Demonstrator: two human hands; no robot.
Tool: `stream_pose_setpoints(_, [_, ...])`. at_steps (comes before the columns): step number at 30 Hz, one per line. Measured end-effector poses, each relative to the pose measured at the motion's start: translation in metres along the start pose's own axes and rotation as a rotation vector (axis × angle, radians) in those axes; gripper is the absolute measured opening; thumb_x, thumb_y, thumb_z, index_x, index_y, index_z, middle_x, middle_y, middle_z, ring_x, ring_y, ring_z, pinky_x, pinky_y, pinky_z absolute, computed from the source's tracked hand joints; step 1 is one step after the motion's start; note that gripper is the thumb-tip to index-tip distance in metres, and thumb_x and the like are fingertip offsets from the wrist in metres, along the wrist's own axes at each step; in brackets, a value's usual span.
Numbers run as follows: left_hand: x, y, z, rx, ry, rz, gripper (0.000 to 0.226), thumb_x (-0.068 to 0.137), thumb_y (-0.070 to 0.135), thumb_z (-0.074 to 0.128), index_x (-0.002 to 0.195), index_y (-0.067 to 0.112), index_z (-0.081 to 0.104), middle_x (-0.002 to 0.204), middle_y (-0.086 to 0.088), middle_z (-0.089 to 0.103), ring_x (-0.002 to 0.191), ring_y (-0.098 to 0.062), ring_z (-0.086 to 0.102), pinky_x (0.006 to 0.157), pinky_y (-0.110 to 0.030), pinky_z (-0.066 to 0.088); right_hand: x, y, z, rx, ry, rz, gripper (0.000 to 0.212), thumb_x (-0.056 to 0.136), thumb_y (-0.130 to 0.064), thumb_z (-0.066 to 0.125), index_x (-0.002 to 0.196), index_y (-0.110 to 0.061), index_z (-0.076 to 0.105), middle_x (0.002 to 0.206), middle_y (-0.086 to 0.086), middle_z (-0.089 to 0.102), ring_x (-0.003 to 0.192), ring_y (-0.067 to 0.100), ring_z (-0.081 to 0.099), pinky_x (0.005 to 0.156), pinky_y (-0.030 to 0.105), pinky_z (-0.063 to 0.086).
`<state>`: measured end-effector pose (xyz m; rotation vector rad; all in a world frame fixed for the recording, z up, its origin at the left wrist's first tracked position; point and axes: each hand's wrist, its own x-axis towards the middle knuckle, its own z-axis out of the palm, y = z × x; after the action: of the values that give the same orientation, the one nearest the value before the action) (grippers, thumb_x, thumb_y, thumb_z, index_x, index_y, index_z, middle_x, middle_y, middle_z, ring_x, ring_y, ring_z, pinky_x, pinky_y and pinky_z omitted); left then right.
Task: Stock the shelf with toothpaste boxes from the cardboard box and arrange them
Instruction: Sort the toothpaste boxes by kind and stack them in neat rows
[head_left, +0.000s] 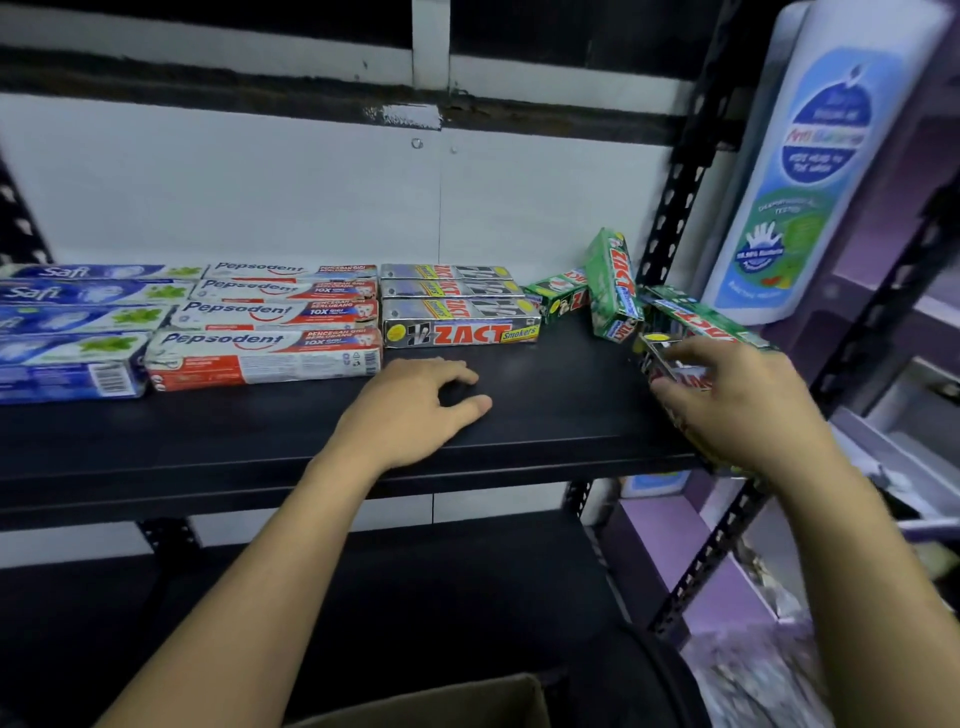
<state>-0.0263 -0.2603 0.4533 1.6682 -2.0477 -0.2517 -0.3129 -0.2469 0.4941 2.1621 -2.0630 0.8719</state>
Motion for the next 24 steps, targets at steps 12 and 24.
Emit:
stream_pose_setpoints(12, [-0.006,0.004,-0.003,-0.021,-0.001,-0.028,0.038,0.09,0.055,0.059,0.123,0.037,0.065,0.135,0.014,0.059,0.129,-0.011,0.047,0.098,-0.027,0.035,-0.029,0.006,0.011,0.456,-0.048,-0.09,0.02,0.084,-0.035,0.072,0.104,-0.033,0.072,0.093,-0.019,0.072,0.089,0.002,0.068,0.088,0.037,0.055])
stream_pose_setpoints(24, [-0.043,0.043,0.0,-0.426,0.099,0.056,0.033,0.084,0.02,0.068,0.116,0.029,0.071,0.104,0.018,0.072,0.095,0.008,0.064,0.093,-0.022,0.051,-0.041,-0.039,0.042,0.456,0.026,-0.299,0.01,0.088,-0.032,0.07,0.097,-0.033,0.074,0.09,-0.016,0.071,0.089,0.008,0.06,0.084,0.033,0.048])
